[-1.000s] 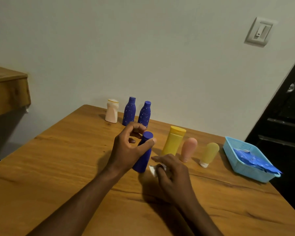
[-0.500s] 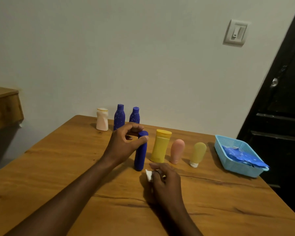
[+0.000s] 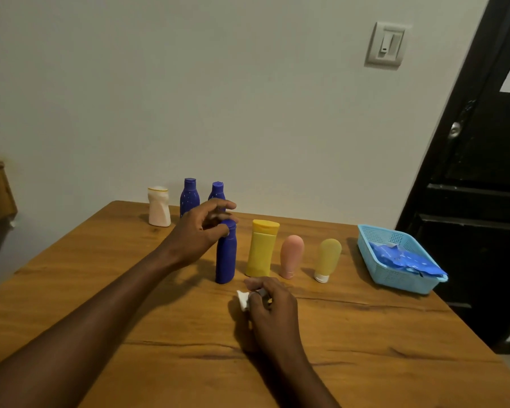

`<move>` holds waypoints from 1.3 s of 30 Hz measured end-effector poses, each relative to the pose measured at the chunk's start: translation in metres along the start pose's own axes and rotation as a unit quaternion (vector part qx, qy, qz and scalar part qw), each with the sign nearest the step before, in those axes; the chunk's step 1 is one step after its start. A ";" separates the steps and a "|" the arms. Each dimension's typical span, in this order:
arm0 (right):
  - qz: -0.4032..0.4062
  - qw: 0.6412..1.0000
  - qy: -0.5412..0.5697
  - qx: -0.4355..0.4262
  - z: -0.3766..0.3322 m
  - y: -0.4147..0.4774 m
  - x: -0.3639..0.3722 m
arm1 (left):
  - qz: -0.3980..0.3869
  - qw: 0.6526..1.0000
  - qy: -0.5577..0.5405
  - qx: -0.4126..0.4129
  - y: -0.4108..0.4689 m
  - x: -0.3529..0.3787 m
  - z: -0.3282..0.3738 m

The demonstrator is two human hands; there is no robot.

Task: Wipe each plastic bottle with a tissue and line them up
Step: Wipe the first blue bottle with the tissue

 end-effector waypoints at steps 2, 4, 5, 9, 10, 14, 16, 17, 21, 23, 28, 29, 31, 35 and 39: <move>0.004 1.000 -0.004 -0.002 0.000 0.000 0.000 | -0.005 1.000 -0.011 -0.002 0.002 0.000 -0.001; 0.003 1.000 -0.008 0.001 0.001 0.001 0.001 | -0.009 1.000 -0.026 -0.003 0.004 -0.001 -0.002; 0.002 1.000 -0.007 0.002 0.002 0.001 0.001 | -0.010 0.999 -0.031 -0.002 0.004 -0.001 -0.003; 0.008 1.000 -0.004 0.002 0.002 0.000 0.001 | 0.000 1.000 -0.018 -0.001 0.006 -0.002 -0.007; 0.008 1.000 -0.004 0.004 0.002 0.000 0.001 | 0.008 1.000 -0.002 0.002 0.006 -0.002 -0.008; 0.002 1.000 -0.004 0.012 0.002 0.000 0.002 | 0.048 0.997 0.061 0.024 0.007 -0.001 -0.008; 0.005 1.000 0.000 0.009 0.002 0.001 0.002 | 0.066 0.994 0.077 0.035 0.008 0.000 -0.007; 0.006 1.000 0.000 0.007 0.002 0.001 0.002 | 0.074 0.993 0.082 0.036 0.008 0.000 -0.007; 0.014 1.000 -0.007 -0.005 0.003 0.002 0.002 | 0.107 0.988 0.104 0.041 0.008 0.004 -0.009; 0.020 1.000 -0.003 -0.009 0.003 0.002 0.001 | 0.123 0.985 0.111 0.045 0.008 0.006 -0.011; 0.008 1.000 -0.006 -0.005 0.002 0.002 0.002 | 0.142 0.982 0.115 0.050 0.010 0.008 -0.012; 0.007 1.000 -0.007 -0.003 0.002 0.002 0.002 | 0.145 0.981 0.117 0.051 0.010 0.009 -0.012; 0.004 1.000 -0.008 0.002 0.003 0.002 0.001 | 0.149 0.980 0.121 0.054 0.011 0.011 -0.011; 0.007 1.000 -0.012 0.009 0.005 0.003 0.002 | 0.148 0.980 0.120 0.057 0.015 0.012 -0.011; 0.001 1.000 -0.006 0.021 0.005 0.002 0.003 | 0.143 0.981 0.121 0.057 0.017 0.014 -0.012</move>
Point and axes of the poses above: each hand's wrist, its own y-axis towards the middle knuckle, its own x-axis out of the palm, z = x × y, the point moved 5 cm from there along y, towards the middle knuckle, and after that the axes turned 4 degrees about -y, right-handed, at the moved point
